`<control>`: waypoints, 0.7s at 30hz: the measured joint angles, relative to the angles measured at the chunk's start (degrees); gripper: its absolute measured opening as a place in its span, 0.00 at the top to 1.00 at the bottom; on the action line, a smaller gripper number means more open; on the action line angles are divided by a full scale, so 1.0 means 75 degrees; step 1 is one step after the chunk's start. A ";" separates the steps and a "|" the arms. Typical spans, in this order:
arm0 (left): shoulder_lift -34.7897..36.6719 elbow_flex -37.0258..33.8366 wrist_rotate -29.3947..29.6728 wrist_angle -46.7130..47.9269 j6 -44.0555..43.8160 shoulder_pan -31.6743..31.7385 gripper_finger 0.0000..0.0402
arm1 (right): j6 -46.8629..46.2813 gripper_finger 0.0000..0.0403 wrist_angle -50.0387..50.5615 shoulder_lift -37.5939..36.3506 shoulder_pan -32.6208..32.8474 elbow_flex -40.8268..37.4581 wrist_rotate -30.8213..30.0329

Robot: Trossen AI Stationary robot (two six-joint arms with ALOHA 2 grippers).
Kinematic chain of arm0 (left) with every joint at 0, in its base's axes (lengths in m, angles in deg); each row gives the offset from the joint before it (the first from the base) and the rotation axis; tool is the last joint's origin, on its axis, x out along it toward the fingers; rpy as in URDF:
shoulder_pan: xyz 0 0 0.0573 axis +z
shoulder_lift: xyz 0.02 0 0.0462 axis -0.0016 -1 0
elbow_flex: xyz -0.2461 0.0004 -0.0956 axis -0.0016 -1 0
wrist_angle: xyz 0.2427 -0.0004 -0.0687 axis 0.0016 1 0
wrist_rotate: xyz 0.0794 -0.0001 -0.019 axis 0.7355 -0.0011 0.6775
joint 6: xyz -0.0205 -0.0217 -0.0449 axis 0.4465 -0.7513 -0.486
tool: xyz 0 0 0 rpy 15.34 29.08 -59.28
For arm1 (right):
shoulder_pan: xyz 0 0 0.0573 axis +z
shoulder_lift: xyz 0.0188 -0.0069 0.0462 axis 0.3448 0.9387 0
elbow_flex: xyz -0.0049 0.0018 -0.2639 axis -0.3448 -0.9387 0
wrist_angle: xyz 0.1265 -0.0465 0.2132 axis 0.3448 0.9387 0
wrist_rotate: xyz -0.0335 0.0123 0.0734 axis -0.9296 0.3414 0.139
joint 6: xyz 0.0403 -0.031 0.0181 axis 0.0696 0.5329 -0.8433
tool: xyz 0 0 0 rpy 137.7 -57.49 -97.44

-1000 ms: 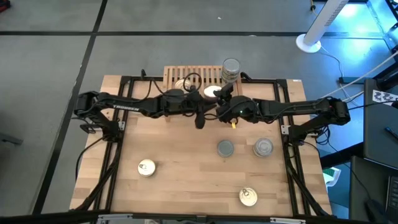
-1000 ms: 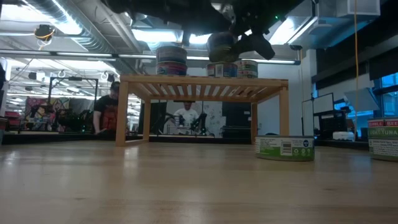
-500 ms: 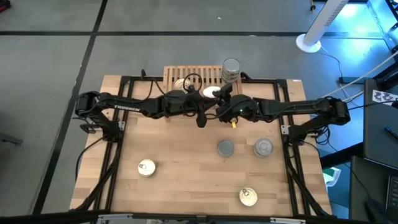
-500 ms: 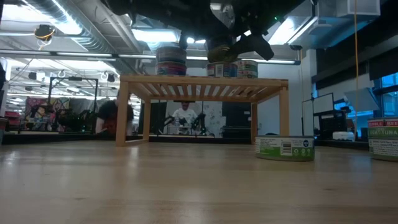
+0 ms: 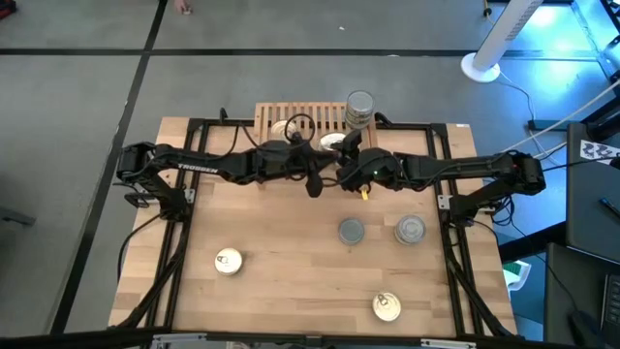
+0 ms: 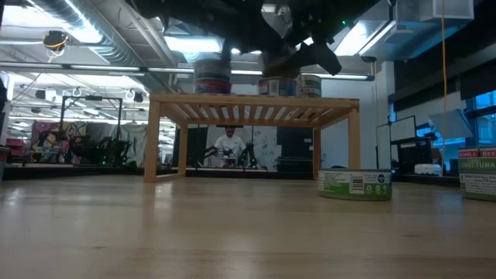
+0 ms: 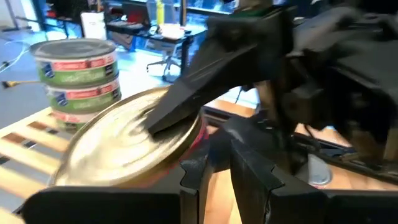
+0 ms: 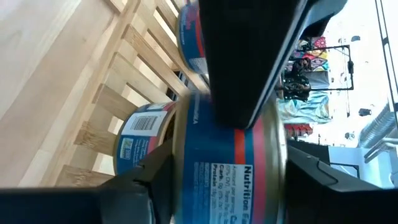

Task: Stack canned seafood by type on shelf
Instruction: Stack the blue tuna can on top of the blue tuna can on the shelf

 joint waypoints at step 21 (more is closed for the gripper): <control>-0.0125 0.0000 -0.0037 -0.0050 -0.0200 -0.0206 0.85 | -0.0001 0.43 -0.0070 0.0000 0.0008 0.0006 0.0714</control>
